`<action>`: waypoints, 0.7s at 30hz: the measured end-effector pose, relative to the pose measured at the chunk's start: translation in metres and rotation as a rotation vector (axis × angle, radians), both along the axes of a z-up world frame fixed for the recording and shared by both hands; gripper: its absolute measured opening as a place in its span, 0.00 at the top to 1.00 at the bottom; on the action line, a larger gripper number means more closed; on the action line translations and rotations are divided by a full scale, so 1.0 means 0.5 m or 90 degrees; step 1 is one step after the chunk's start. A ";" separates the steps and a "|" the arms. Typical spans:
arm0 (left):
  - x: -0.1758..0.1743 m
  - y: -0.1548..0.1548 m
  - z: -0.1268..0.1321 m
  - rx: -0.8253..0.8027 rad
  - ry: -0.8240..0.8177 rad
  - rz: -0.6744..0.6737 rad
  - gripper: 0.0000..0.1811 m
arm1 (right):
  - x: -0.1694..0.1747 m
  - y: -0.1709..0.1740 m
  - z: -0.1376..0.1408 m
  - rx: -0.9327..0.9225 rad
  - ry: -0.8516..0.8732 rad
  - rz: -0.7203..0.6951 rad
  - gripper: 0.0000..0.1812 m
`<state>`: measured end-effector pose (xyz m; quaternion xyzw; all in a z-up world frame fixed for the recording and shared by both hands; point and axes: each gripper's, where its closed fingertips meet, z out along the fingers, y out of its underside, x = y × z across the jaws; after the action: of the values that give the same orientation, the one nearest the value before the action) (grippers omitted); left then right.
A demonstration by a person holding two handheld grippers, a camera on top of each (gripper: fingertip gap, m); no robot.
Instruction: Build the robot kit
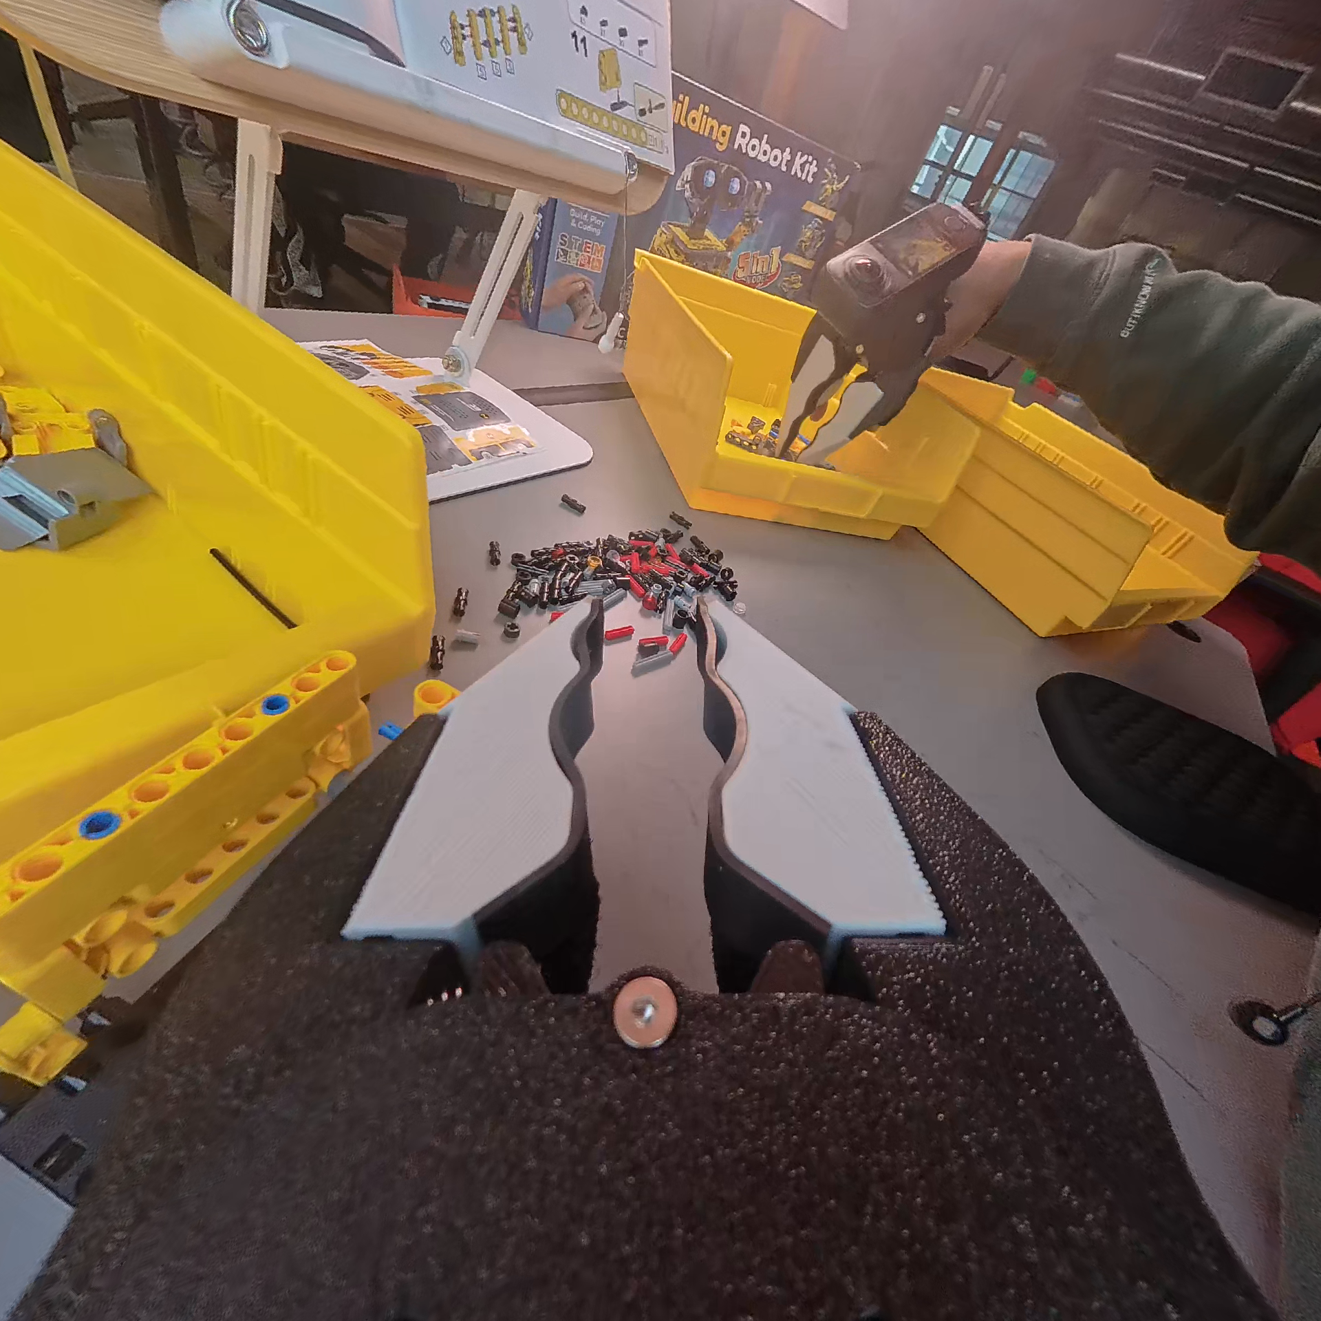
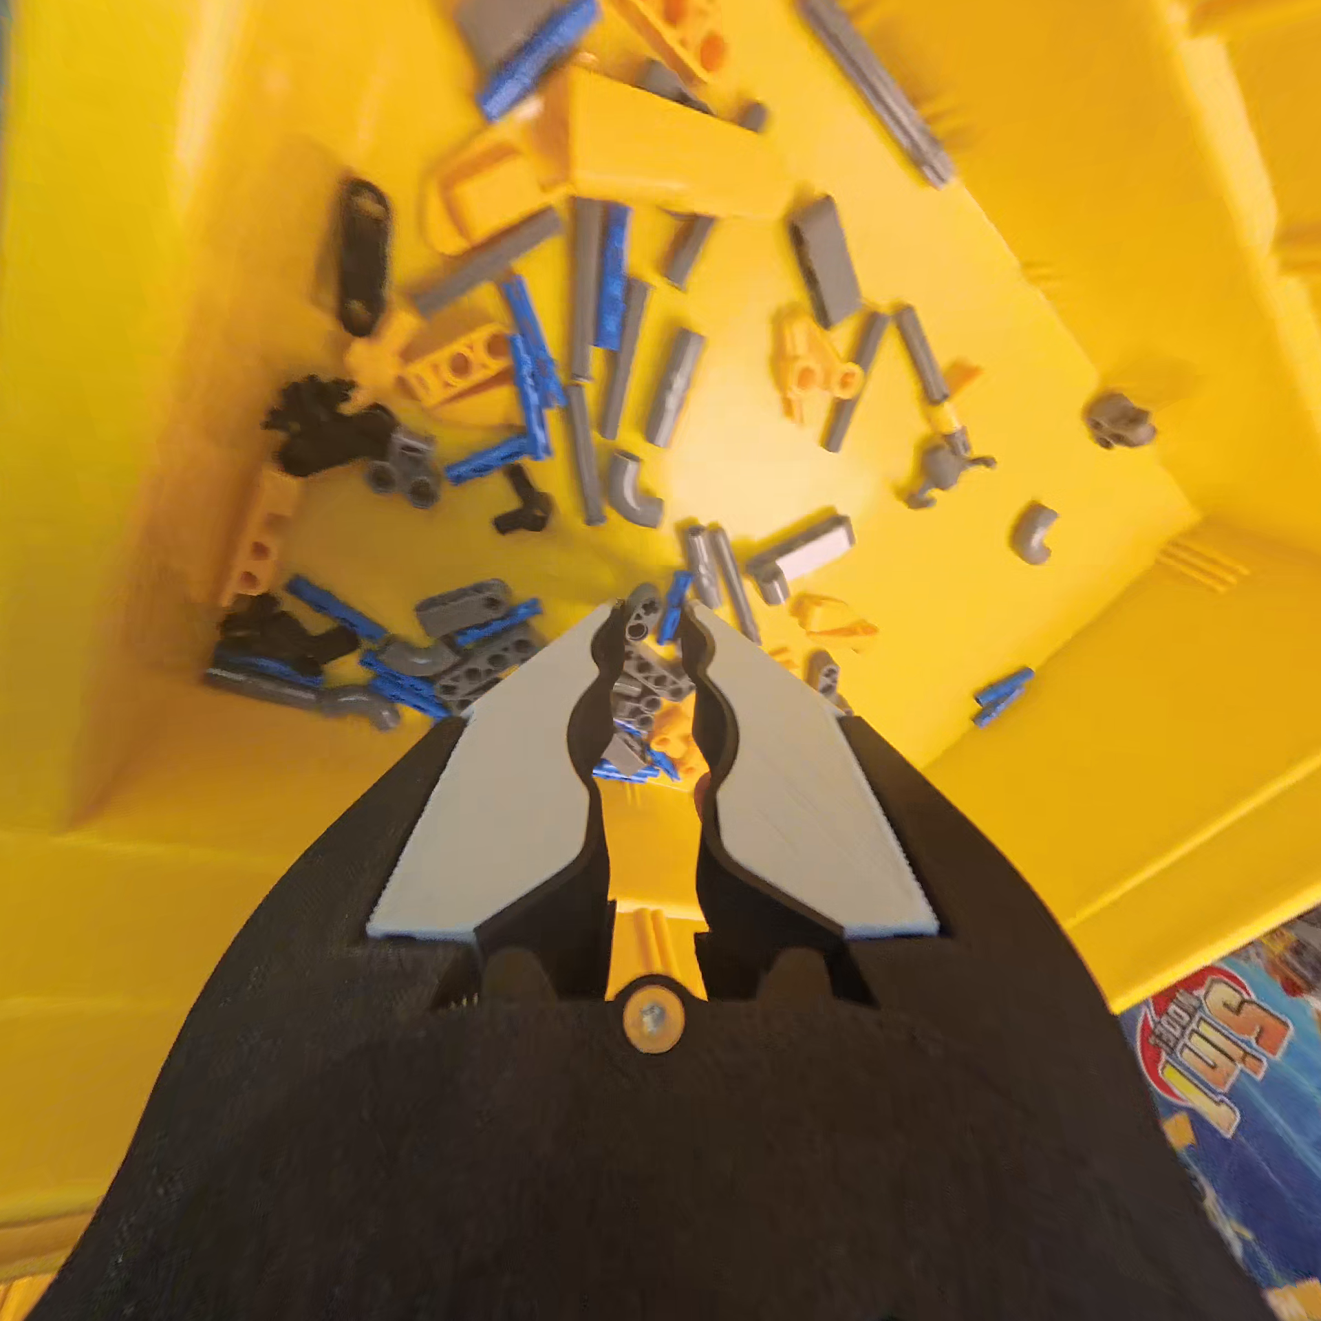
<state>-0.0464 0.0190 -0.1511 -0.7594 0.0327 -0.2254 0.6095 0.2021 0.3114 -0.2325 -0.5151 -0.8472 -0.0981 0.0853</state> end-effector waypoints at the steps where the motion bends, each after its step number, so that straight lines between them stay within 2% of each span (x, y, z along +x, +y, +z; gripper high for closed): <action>1: 0.000 0.000 0.000 0.000 -0.001 -0.001 0.87 | -0.002 0.022 0.007 0.017 0.018 -0.015 0.92; 4: 0.000 0.001 -0.001 -0.002 -0.002 -0.001 0.87 | 0.006 0.005 0.029 -0.046 0.030 -0.031 0.92; 8: 0.001 0.002 -0.003 -0.007 -0.007 -0.005 0.87 | 0.041 -0.089 0.038 -0.166 -0.058 -0.023 0.91; 12: 0.002 0.002 -0.003 -0.006 -0.006 -0.007 0.87 | 0.070 -0.133 0.016 -0.164 -0.158 0.005 0.89; 16: 0.002 0.000 -0.002 -0.003 -0.003 -0.007 0.87 | 0.074 -0.131 -0.002 -0.127 -0.199 0.012 0.88; 21: 0.002 0.001 -0.001 -0.004 -0.007 -0.008 0.87 | 0.060 -0.036 0.010 0.028 -0.172 0.005 0.93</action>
<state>-0.0454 0.0192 -0.1519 -0.7598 0.0334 -0.2330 0.6061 0.2319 0.2936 -0.2275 -0.4915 -0.8508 -0.1852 -0.0180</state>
